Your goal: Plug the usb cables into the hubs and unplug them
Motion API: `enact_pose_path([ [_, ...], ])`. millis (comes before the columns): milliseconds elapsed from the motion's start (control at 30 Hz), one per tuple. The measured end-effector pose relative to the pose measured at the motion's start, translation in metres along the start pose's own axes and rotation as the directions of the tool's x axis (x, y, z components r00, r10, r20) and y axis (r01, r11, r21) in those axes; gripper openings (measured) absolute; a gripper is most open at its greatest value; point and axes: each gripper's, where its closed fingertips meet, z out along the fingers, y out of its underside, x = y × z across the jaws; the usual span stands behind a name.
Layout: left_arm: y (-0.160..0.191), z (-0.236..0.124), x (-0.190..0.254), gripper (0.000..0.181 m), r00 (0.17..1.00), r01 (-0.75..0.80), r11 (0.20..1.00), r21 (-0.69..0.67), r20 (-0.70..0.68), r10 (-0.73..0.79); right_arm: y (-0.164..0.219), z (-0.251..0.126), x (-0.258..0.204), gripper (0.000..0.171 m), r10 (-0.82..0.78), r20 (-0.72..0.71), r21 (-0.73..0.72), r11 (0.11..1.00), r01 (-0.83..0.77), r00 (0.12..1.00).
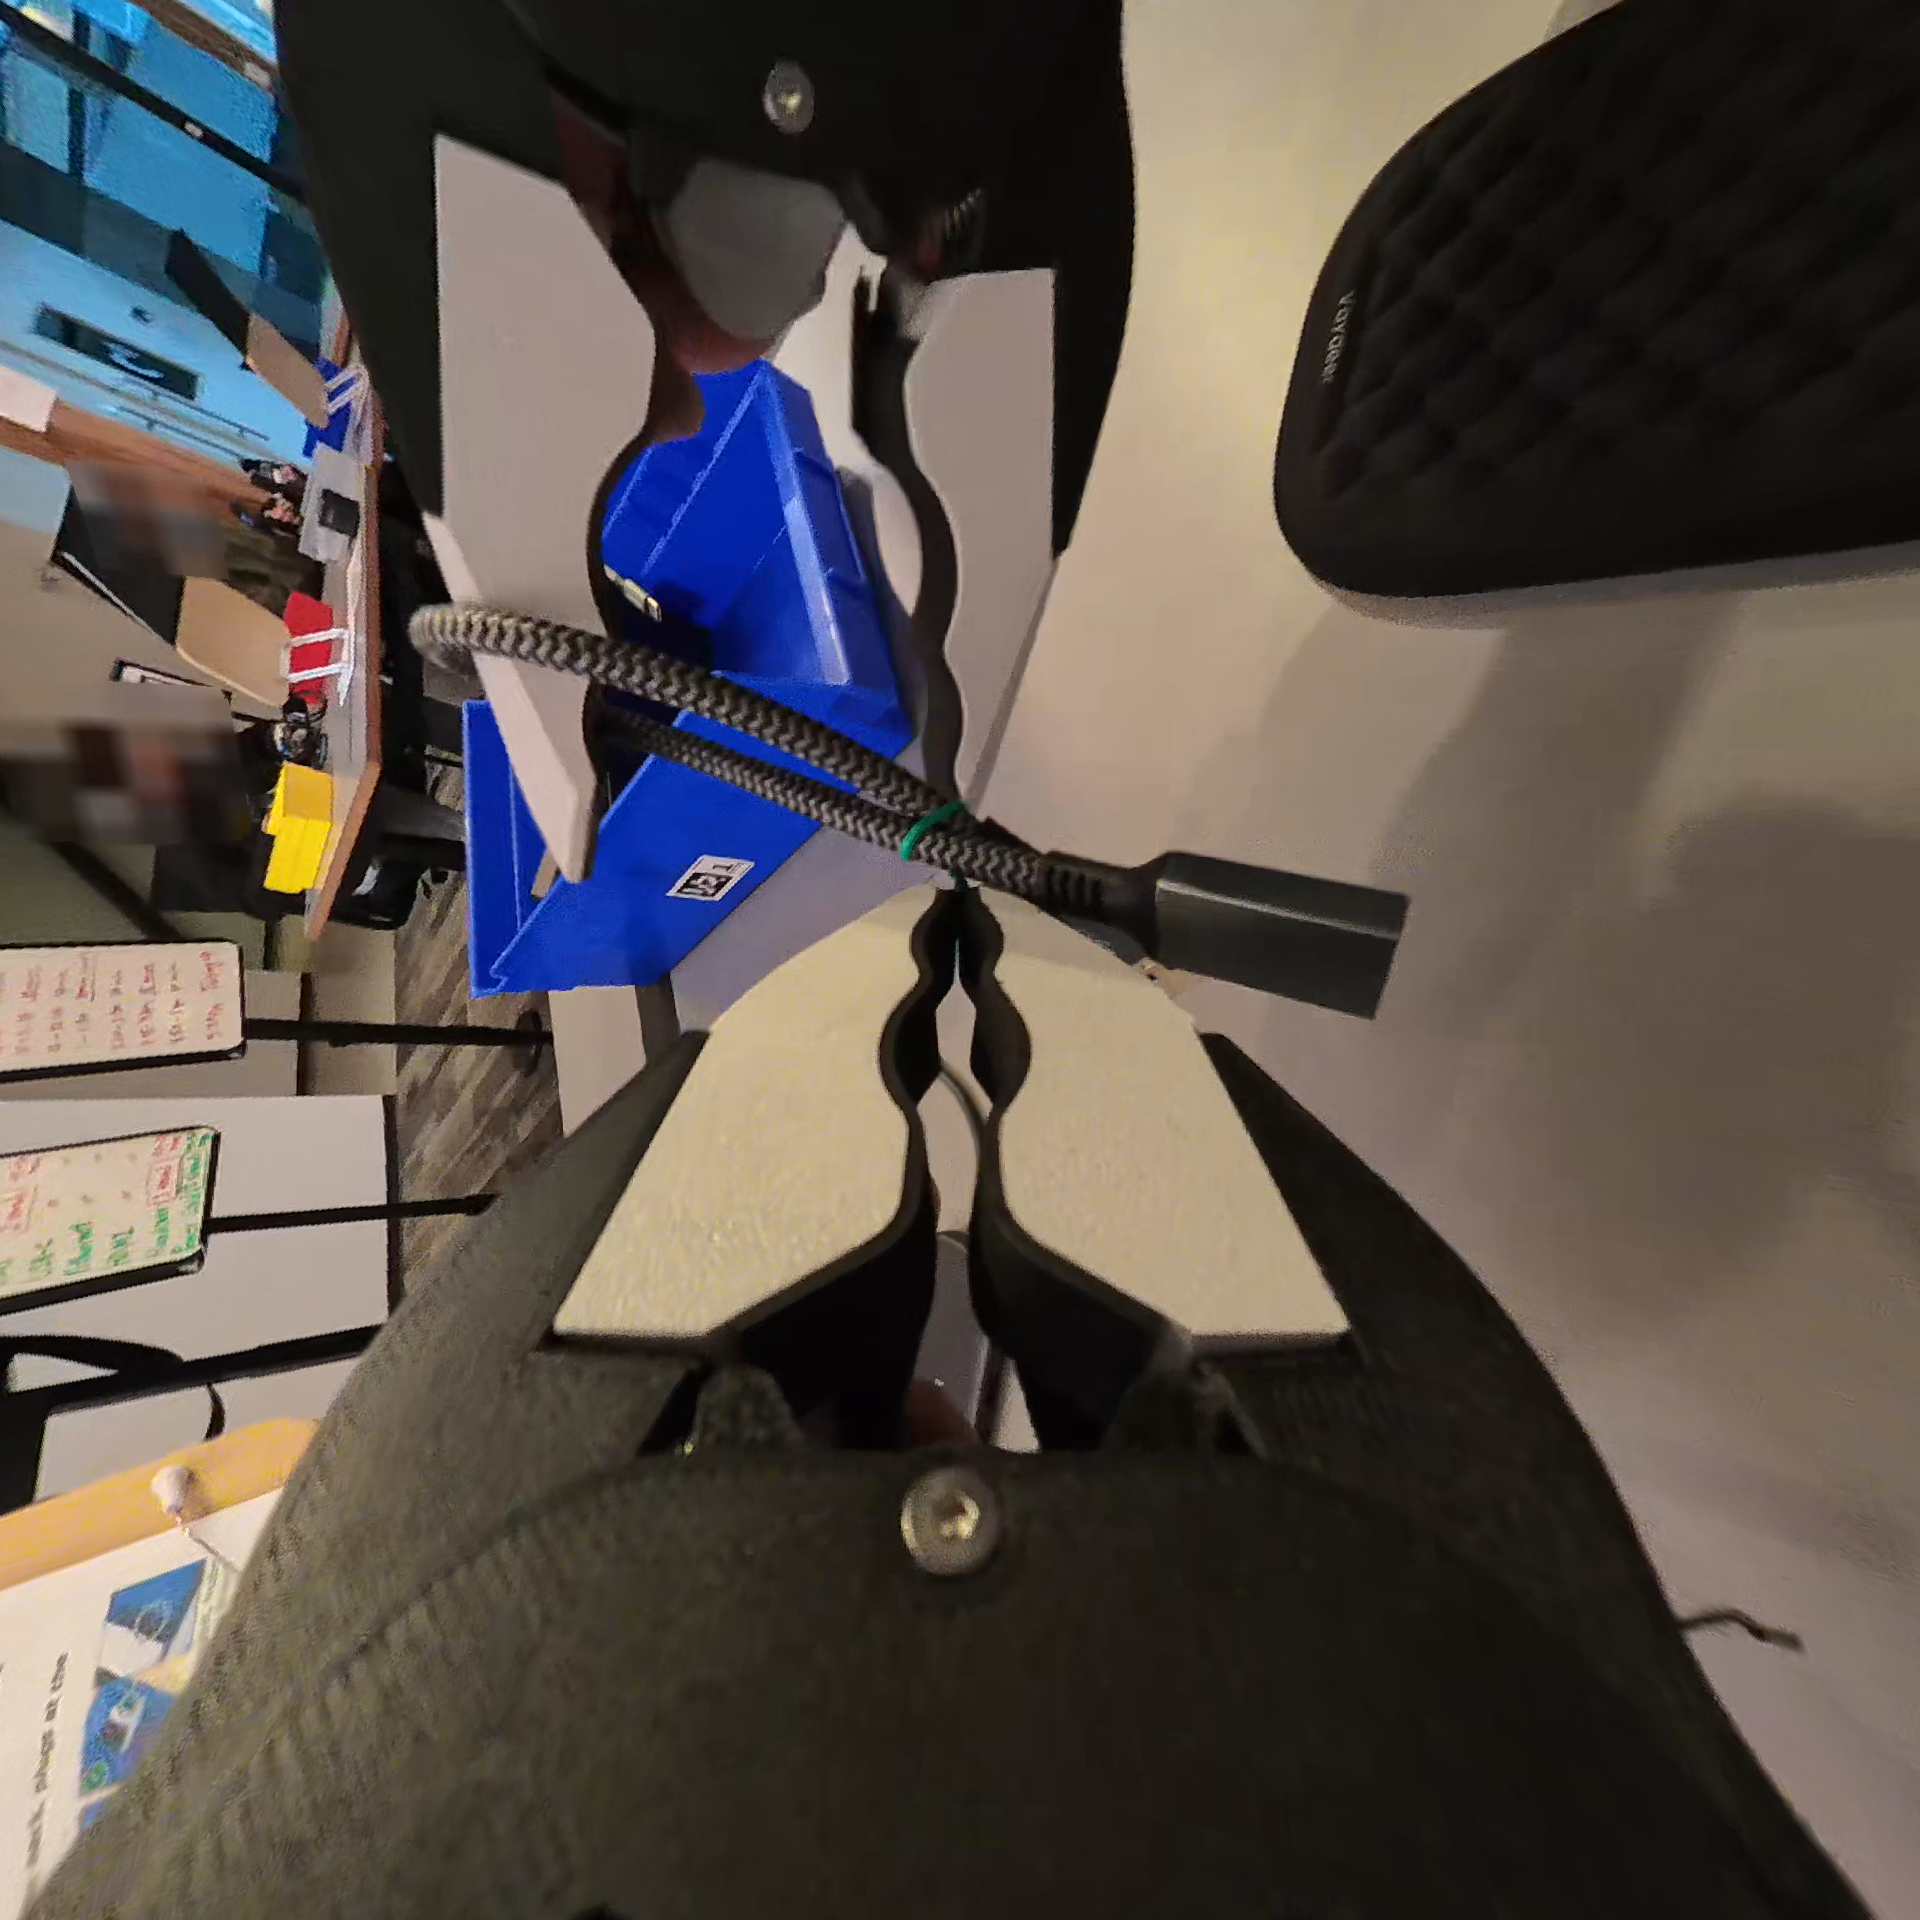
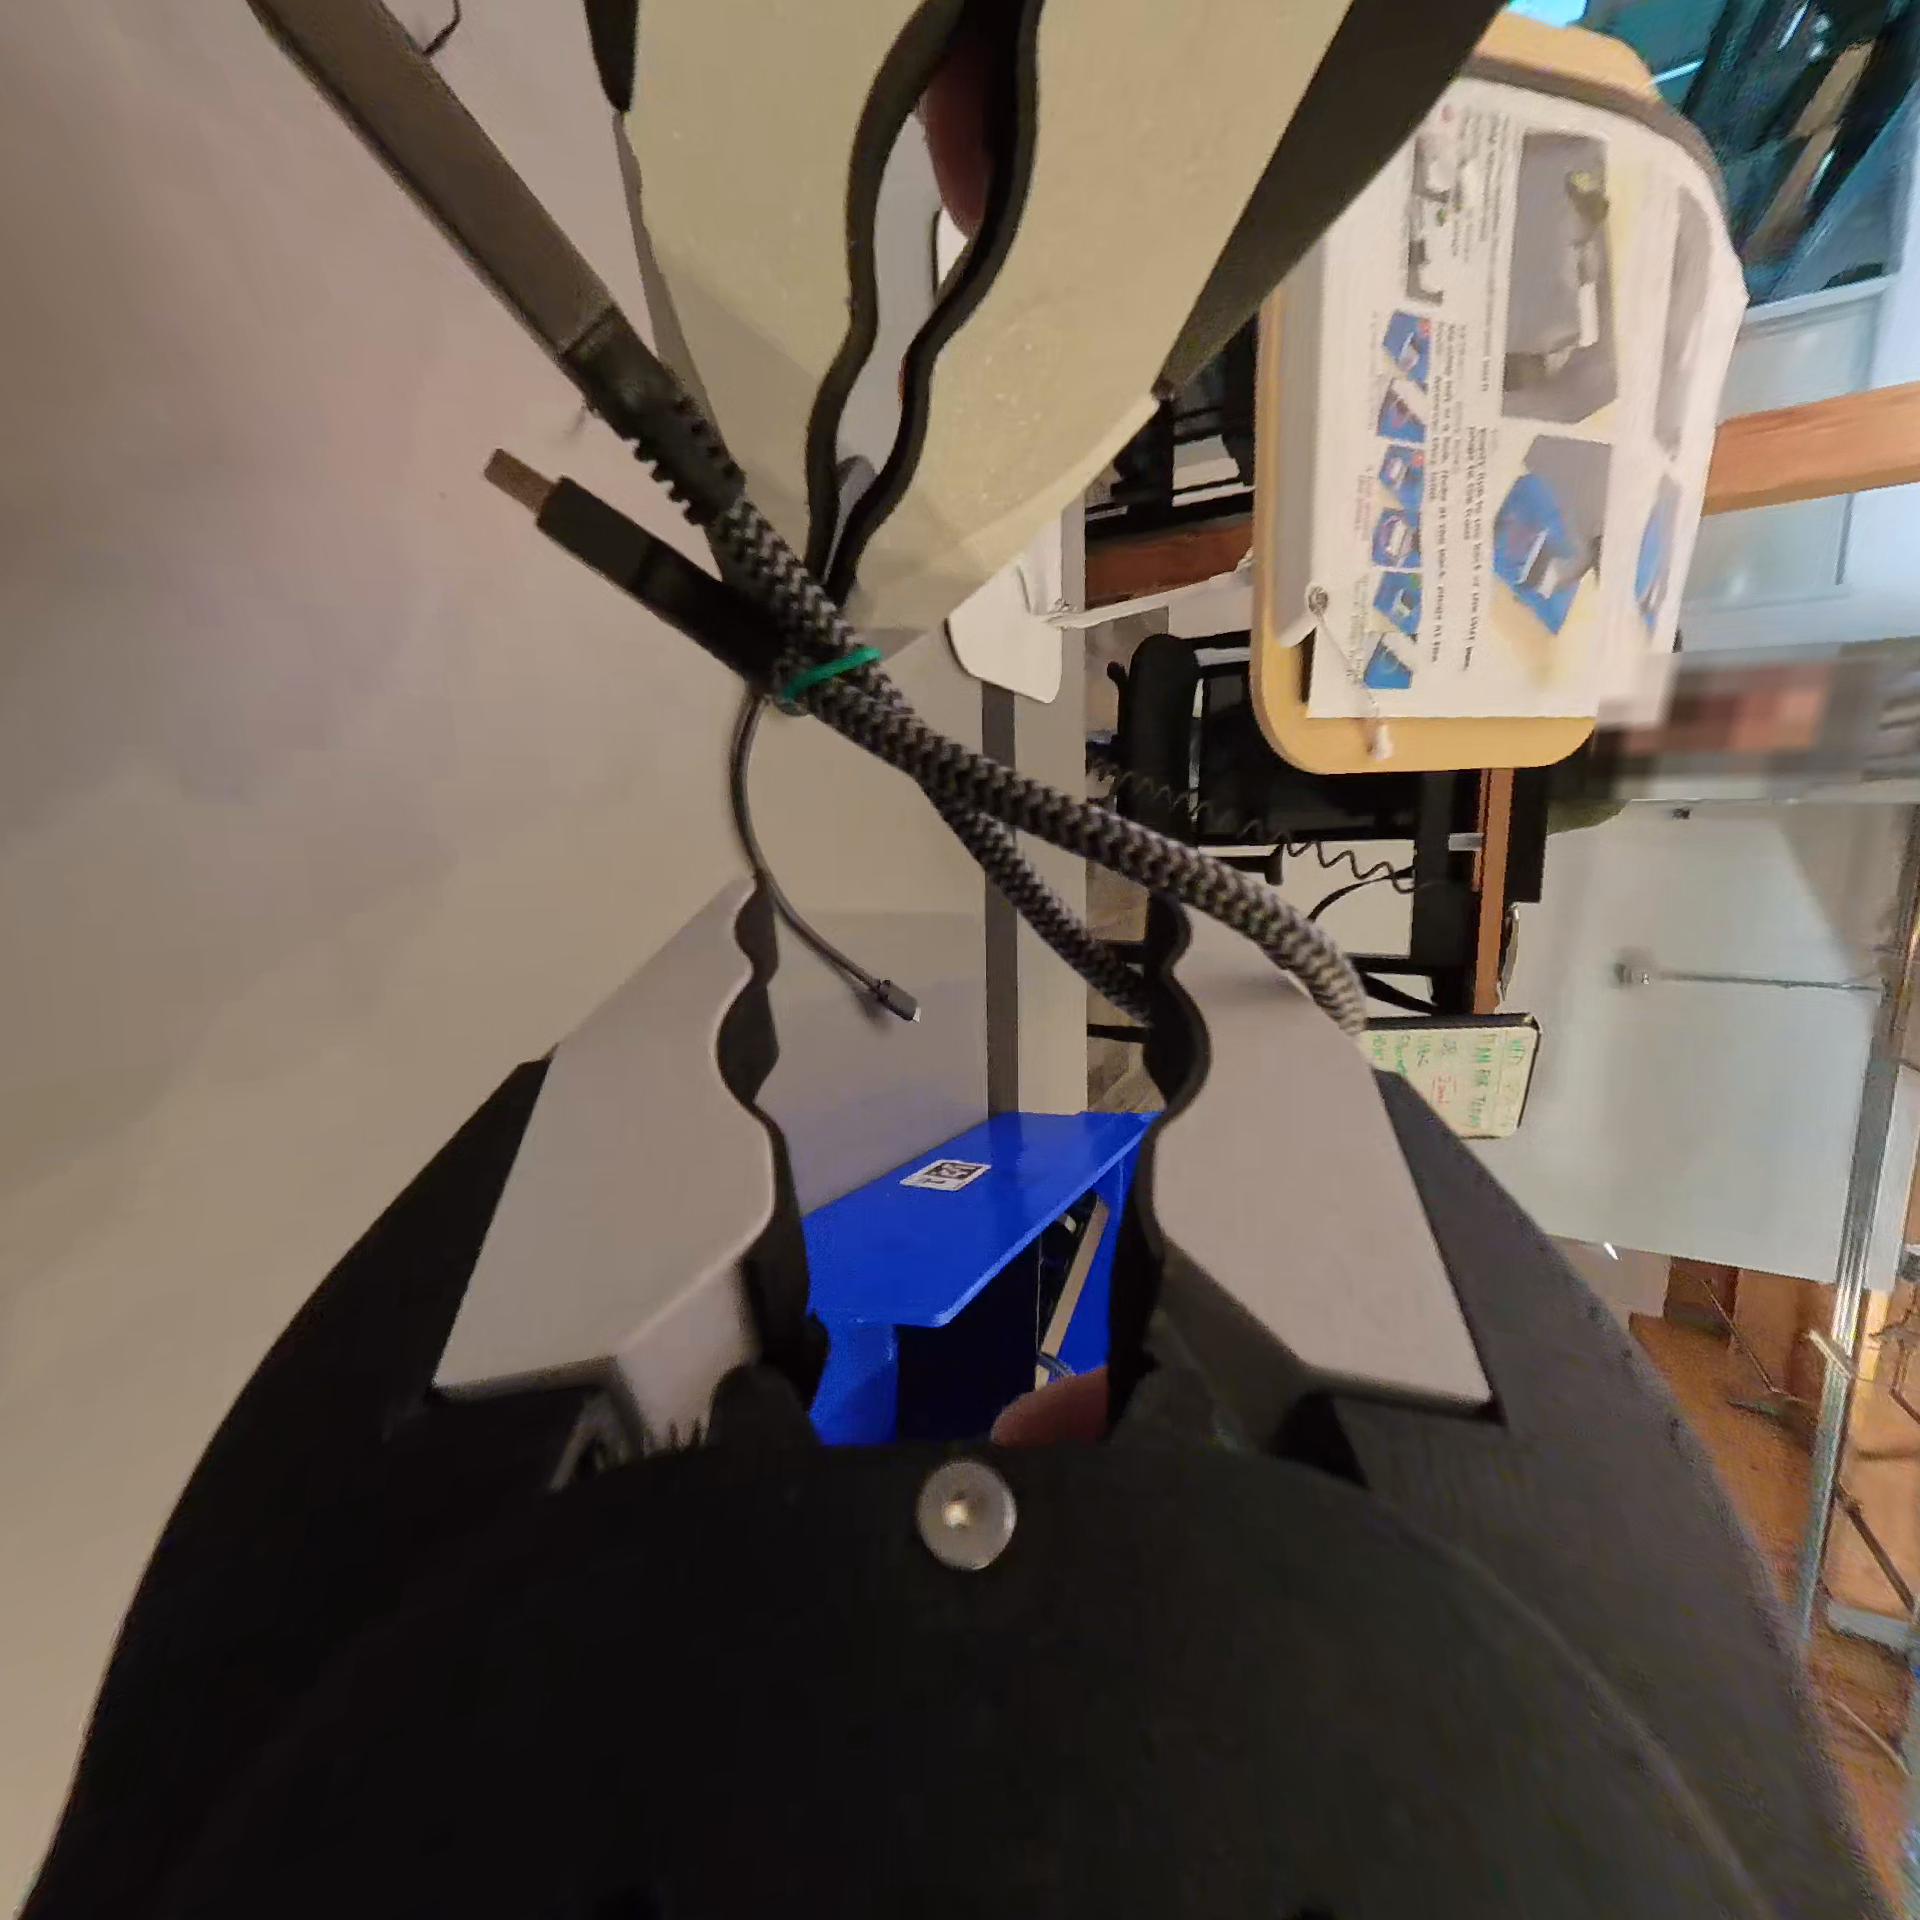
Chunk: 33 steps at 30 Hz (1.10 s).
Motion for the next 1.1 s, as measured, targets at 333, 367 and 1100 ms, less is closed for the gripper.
enact_pose_path([
  [333,0.029,0.016,-0.014,0.001,0.997,0.011,0.994,-0.106,0.078,-0.003,-0.045,-0.017,-0.005,0.047,-0.036,-0.031,0.121,0.992,0.04,0.999],
  [367,0.03,0.015,-0.018,0.001,0.995,0.013,0.994,-0.111,0.095,-0.003,-0.045,-0.021,-0.003,0.046,0.046,-0.002,0.159,0.986,-0.045,0.999],
  [1100,-0.004,0.01,-0.023,0.001,0.935,-0.239,0.967,-0.084,0.248,0.253,-0.045,-0.036,0.05,0.033,0.673,0.701,0.35,-0.037,-0.936,0.236],
])
